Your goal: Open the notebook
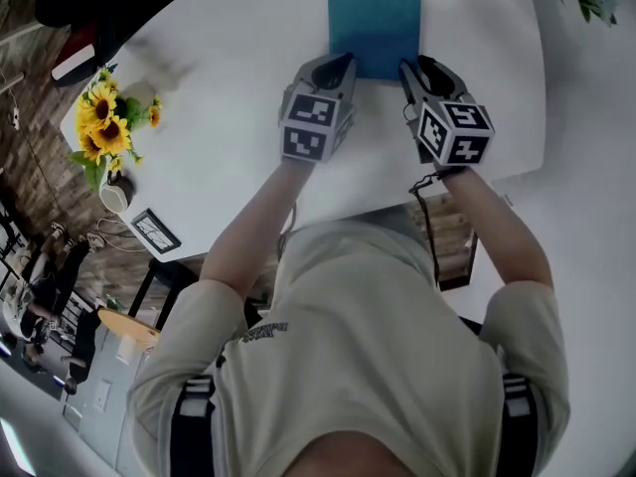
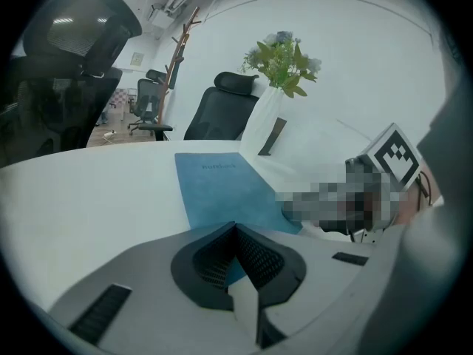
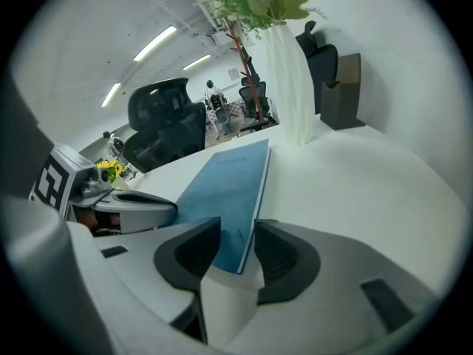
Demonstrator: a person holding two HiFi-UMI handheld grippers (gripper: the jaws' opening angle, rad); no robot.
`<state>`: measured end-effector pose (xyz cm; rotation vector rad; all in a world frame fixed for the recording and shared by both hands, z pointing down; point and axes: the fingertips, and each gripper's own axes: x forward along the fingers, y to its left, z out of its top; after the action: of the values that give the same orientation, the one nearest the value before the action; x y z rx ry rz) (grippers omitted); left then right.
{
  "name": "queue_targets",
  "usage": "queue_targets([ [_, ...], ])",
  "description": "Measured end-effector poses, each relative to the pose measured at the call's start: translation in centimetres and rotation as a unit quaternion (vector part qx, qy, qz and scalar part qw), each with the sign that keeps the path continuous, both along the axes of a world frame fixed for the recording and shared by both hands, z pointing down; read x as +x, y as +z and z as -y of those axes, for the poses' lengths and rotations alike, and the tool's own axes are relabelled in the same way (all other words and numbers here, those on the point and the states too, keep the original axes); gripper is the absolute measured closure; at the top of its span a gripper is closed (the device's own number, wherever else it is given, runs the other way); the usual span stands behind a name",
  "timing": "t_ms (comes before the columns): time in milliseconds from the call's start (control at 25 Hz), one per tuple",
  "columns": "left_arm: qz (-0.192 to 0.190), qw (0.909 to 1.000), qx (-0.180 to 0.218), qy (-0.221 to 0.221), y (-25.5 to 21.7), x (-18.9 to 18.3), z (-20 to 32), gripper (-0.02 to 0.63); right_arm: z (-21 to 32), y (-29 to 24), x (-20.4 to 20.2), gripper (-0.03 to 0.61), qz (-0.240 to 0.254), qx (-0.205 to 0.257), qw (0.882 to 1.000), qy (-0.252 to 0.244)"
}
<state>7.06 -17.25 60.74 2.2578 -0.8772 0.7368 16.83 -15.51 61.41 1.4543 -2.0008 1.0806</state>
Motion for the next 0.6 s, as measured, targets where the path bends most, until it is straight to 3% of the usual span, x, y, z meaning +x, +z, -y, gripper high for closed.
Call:
queue_targets([
  [360,0.010,0.9999,0.009,0.010,0.1,0.2,0.0,0.606,0.0,-0.6,-0.5,0.426,0.028,-0.002,1.000,0.013],
  [600,-0.012,0.9995,0.031,0.003,-3.5,-0.1,0.1,0.606,0.4,-5.1,-1.8,0.426,0.029,0.052,0.998,-0.007],
])
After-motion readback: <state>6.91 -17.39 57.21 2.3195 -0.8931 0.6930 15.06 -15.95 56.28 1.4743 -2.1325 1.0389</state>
